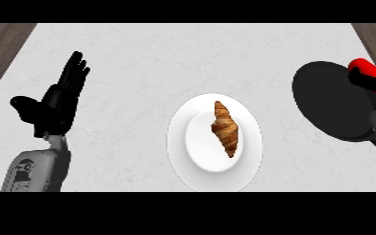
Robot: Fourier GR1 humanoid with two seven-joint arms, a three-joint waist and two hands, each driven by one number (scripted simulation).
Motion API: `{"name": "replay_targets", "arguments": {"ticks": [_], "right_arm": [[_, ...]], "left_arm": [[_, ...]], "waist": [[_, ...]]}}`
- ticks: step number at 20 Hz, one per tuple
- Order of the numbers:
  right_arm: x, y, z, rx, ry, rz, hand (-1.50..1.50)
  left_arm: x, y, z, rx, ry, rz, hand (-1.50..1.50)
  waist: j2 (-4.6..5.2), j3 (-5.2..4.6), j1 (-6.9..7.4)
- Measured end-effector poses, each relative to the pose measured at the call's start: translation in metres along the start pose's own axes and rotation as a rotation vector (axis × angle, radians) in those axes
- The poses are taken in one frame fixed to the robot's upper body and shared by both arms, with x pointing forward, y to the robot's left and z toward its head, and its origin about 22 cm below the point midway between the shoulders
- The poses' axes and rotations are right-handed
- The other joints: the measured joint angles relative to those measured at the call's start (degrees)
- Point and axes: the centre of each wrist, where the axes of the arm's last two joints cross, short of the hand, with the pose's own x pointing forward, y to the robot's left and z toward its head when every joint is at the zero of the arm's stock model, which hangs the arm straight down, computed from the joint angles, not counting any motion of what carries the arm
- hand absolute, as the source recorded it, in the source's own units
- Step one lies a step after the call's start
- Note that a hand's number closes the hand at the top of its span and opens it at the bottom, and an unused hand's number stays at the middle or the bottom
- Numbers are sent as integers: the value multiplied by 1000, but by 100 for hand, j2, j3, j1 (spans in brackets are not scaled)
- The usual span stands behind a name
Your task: Pick the can from the plate and place it in the pan
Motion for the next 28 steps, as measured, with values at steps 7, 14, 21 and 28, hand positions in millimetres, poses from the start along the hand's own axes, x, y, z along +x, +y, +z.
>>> {"name": "replay_targets", "arguments": {"ticks": [7,14,21,28], "right_arm": [[-24,17,5,248,105,-167,-150],[-46,28,12,270,71,-291,-150],[-54,26,18,125,36,-527,-150],[-76,30,61,193,-7,-735,-150]], "left_arm": [[5,-5,-3,-1,-1,8,0],[3,5,-3,1,-2,1,0],[0,9,-2,26,10,-12,0],[-7,11,7,57,35,-11,0]], "waist": [[12,12,18],[13,8,35],[-52,-9,-119],[-145,-32,-343]]}}
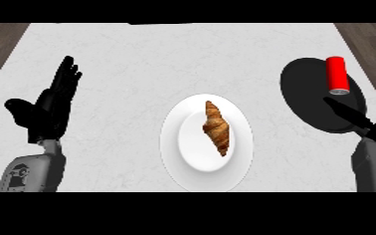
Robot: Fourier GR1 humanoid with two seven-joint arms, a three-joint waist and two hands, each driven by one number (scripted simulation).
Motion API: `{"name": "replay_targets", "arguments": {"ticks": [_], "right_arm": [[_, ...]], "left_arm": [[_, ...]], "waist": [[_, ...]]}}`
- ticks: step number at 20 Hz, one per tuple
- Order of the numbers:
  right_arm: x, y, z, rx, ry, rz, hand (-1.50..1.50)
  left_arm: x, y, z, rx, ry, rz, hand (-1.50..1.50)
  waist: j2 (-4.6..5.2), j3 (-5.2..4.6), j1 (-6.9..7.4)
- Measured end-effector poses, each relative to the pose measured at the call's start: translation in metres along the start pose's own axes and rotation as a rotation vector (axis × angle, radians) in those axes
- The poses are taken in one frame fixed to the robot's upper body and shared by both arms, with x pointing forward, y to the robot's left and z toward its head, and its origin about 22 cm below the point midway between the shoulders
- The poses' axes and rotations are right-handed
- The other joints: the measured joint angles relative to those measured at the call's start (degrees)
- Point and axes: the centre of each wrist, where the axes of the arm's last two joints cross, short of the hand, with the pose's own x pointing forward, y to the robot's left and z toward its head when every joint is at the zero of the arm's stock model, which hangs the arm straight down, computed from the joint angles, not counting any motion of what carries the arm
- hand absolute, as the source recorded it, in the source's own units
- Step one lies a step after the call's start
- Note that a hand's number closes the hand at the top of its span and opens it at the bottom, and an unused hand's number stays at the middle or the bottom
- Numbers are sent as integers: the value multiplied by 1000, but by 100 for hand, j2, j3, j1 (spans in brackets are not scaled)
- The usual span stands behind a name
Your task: Pick the can from the plate and place it in the pan
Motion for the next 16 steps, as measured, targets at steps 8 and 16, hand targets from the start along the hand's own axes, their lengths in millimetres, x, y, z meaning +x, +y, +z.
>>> {"name": "replay_targets", "arguments": {"ticks": [8,16], "right_arm": [[1,-34,61,54,-67,-70,-150],[36,-91,130,72,-62,-61,-150]], "left_arm": [[-4,11,5,29,11,-8,0],[4,11,0,5,3,-1,0]], "waist": [[-47,-19,-155],[15,-5,-36]]}}
